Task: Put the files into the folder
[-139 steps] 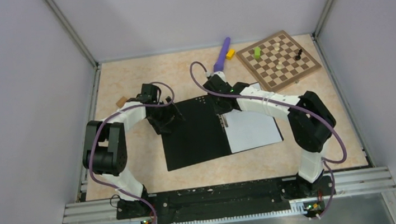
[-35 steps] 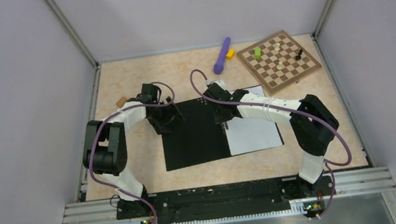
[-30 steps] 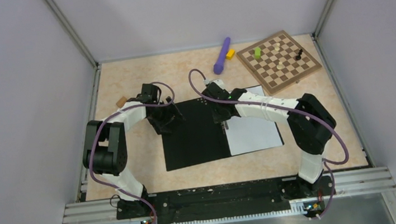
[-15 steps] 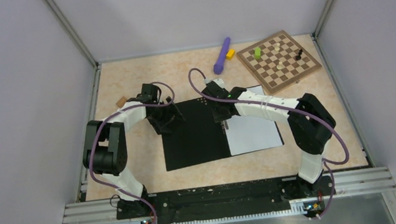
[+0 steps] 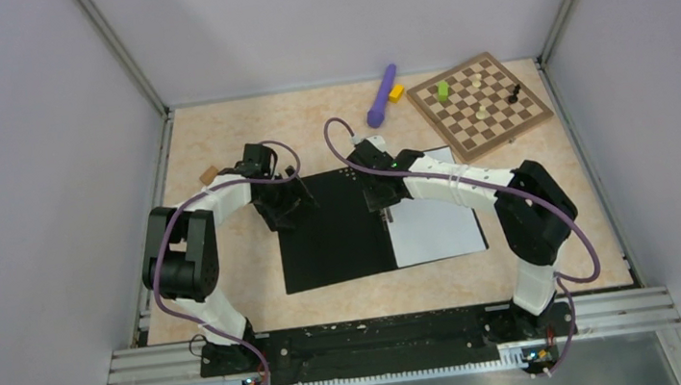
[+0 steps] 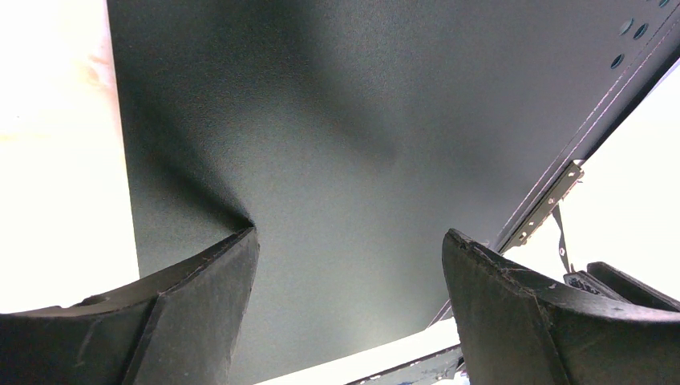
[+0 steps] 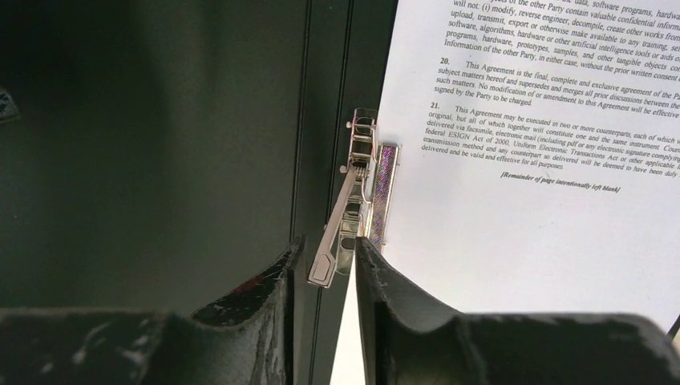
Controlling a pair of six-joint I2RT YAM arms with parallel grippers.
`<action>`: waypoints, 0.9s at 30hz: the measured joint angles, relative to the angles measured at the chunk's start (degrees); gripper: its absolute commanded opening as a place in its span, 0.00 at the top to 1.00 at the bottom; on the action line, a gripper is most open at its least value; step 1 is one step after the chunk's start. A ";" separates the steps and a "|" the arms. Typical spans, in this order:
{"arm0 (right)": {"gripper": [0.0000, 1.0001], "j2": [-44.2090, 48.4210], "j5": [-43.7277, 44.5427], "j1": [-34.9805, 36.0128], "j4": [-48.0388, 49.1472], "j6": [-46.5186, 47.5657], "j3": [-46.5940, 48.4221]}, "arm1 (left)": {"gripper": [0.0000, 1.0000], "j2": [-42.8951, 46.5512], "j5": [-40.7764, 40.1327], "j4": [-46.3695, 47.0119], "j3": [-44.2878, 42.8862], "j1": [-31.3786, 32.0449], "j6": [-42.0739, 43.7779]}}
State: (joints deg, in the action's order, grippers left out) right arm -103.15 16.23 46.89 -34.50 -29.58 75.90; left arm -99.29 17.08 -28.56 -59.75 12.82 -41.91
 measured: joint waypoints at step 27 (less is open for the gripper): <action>0.99 1.09 0.24 -0.02 -0.96 -0.04 -1.66 | 0.10 0.00 0.00 0.00 0.00 0.00 0.00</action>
State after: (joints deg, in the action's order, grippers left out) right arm -102.06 16.47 46.87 -35.46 -29.63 74.24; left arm -99.29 17.08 -28.56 -59.75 12.82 -41.91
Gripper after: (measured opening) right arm 0.118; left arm 0.898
